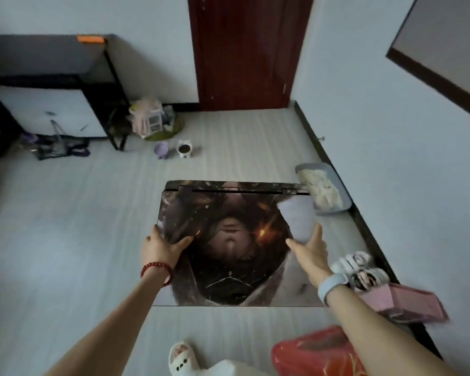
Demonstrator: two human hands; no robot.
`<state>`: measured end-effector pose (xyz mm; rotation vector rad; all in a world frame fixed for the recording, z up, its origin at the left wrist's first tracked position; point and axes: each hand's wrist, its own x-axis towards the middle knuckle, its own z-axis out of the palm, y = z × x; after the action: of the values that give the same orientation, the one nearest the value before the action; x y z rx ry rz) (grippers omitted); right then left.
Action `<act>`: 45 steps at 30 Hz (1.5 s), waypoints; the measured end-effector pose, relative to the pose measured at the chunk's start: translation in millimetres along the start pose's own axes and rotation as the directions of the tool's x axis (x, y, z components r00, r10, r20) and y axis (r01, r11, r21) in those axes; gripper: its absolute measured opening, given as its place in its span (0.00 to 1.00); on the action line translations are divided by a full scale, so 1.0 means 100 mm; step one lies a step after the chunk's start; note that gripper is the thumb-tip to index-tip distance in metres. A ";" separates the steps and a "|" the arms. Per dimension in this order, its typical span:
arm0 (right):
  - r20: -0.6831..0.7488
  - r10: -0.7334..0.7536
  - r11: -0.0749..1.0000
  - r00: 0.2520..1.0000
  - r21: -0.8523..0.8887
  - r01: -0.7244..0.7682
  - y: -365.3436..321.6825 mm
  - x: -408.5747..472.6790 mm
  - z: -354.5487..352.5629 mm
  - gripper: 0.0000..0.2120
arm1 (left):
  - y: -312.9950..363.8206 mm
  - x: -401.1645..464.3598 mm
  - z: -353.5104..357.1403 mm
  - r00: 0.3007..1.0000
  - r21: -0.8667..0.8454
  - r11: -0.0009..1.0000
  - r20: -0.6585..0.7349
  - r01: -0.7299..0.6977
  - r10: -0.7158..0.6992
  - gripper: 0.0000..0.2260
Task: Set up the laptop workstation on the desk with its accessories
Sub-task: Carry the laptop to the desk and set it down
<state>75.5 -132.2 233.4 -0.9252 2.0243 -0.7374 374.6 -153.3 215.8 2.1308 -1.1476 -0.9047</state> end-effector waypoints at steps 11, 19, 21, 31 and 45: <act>0.280 -0.232 0.944 0.932 -0.164 0.285 -2.27 -0.35 2.63 0.40 | -1.00 1.34 -2.46 0.895 -0.117 0.968 -0.371 0.221 -0.249 0.35; 0.427 -0.308 0.891 0.850 -0.183 0.415 -3.43 -0.31 4.12 0.39 | -1.42 2.23 -3.46 0.783 -0.205 0.914 -0.471 0.350 -0.406 0.38; 0.464 -0.323 0.884 0.825 -0.164 0.438 -3.74 -0.20 4.56 0.41 | -1.49 2.59 -3.70 0.759 -0.223 0.903 -0.489 0.368 -0.430 0.38; 0.558 -0.364 0.859 0.746 -0.108 0.500 -5.62 0.50 6.73 0.40 | -1.55 4.74 -4.93 0.694 -0.262 0.865 -0.517 0.429 -0.501 0.38; 0.578 -0.410 0.824 0.706 -0.098 0.558 -7.79 0.89 9.56 0.43 | -2.04 7.65 -6.89 0.719 -0.323 0.869 -0.490 0.375 -0.493 0.46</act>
<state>1104.4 -816.5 268.7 -1.6703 1.3896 -0.3960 1317.3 -611.8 267.3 2.3037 -0.2370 -0.4770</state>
